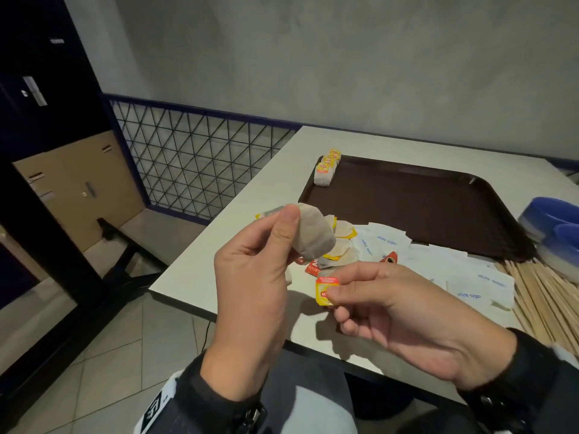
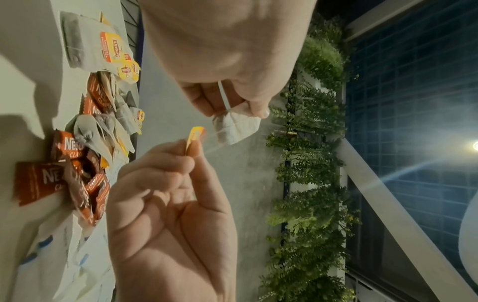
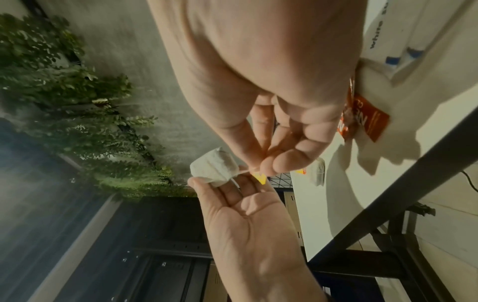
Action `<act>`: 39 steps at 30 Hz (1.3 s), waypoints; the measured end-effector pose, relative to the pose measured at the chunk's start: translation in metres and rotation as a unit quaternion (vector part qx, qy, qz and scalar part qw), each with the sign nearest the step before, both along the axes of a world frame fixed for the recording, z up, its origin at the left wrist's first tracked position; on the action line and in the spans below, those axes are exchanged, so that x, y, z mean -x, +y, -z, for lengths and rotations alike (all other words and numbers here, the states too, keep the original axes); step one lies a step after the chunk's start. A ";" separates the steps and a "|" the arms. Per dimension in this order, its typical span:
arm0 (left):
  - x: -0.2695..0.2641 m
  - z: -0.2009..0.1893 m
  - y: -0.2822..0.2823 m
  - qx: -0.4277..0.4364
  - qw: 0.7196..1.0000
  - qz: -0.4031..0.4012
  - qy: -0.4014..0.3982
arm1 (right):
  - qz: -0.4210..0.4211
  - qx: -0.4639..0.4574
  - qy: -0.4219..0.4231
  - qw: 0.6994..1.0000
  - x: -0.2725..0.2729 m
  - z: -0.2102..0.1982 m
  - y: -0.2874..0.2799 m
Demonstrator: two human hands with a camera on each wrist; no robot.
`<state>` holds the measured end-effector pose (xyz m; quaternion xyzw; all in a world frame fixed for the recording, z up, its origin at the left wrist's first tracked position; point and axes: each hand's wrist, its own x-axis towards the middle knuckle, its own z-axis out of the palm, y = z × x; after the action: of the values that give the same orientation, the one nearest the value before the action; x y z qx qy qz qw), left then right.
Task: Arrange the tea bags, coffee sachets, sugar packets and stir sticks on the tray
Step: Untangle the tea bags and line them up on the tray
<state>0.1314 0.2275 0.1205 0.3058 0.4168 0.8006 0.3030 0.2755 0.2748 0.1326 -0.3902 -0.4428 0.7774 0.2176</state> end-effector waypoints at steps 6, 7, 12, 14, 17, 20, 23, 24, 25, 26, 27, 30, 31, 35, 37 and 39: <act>0.008 0.000 -0.001 -0.009 0.999 0.041 -0.029 | 0.015 0.011 -0.028 0.999 -0.003 0.003 -0.002; 0.007 0.000 -0.002 -0.009 0.998 0.059 -0.028 | 0.025 0.013 -0.025 0.999 -0.003 0.003 -0.001; -0.002 0.000 -0.008 0.014 0.990 0.140 -0.020 | 0.086 0.031 -0.010 0.996 0.001 -0.004 0.005; 0.000 0.002 -0.008 0.043 0.988 0.148 -0.001 | 0.112 0.044 0.032 0.992 0.000 -0.009 0.010; 0.003 0.007 -0.007 0.087 0.984 0.149 0.047 | 0.103 0.010 0.089 0.991 -0.007 -0.019 0.016; 0.004 0.011 -0.008 0.109 0.981 0.143 0.078 | 0.036 -0.050 0.090 0.994 -0.012 -0.024 0.014; 0.004 0.013 -0.008 0.116 0.978 0.144 0.093 | -0.009 -0.105 0.073 0.992 -0.015 -0.027 0.011; 0.003 0.013 -0.009 0.118 0.977 0.150 0.095 | -0.023 -0.123 0.064 0.990 -0.015 -0.029 0.010; 0.003 0.013 -0.009 0.121 0.975 0.159 0.093 | -0.036 -0.140 0.056 0.988 -0.015 -0.030 0.009; 0.002 0.012 -0.010 0.121 0.974 0.168 0.089 | -0.047 -0.155 0.049 0.986 -0.016 -0.032 0.009; 0.001 0.011 -0.010 0.121 0.973 0.176 0.088 | -0.055 -0.165 0.044 0.984 -0.016 -0.034 0.010; -0.001 0.009 -0.011 0.119 0.972 0.170 0.113 | -0.062 -0.177 0.030 0.982 -0.016 -0.037 0.013; -0.001 0.009 -0.011 0.118 0.974 0.159 0.112 | -0.056 -0.172 0.026 0.983 -0.017 -0.036 0.014; 0.000 0.006 -0.009 0.106 0.987 0.105 0.056 | -0.033 -0.123 0.024 0.992 -0.023 -0.029 0.013; 0.001 0.004 -0.007 0.091 0.992 0.090 0.018 | -0.044 -0.098 0.021 0.994 -0.027 -0.022 0.008; 0.003 0.001 -0.006 0.076 0.993 0.083 -0.022 | -0.060 -0.078 0.005 0.995 -0.028 -0.013 0.004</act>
<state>0.1281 0.2211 0.1197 0.2976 0.4428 0.7450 0.4004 0.3032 0.2786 0.1453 -0.3406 -0.5239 0.7540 0.2023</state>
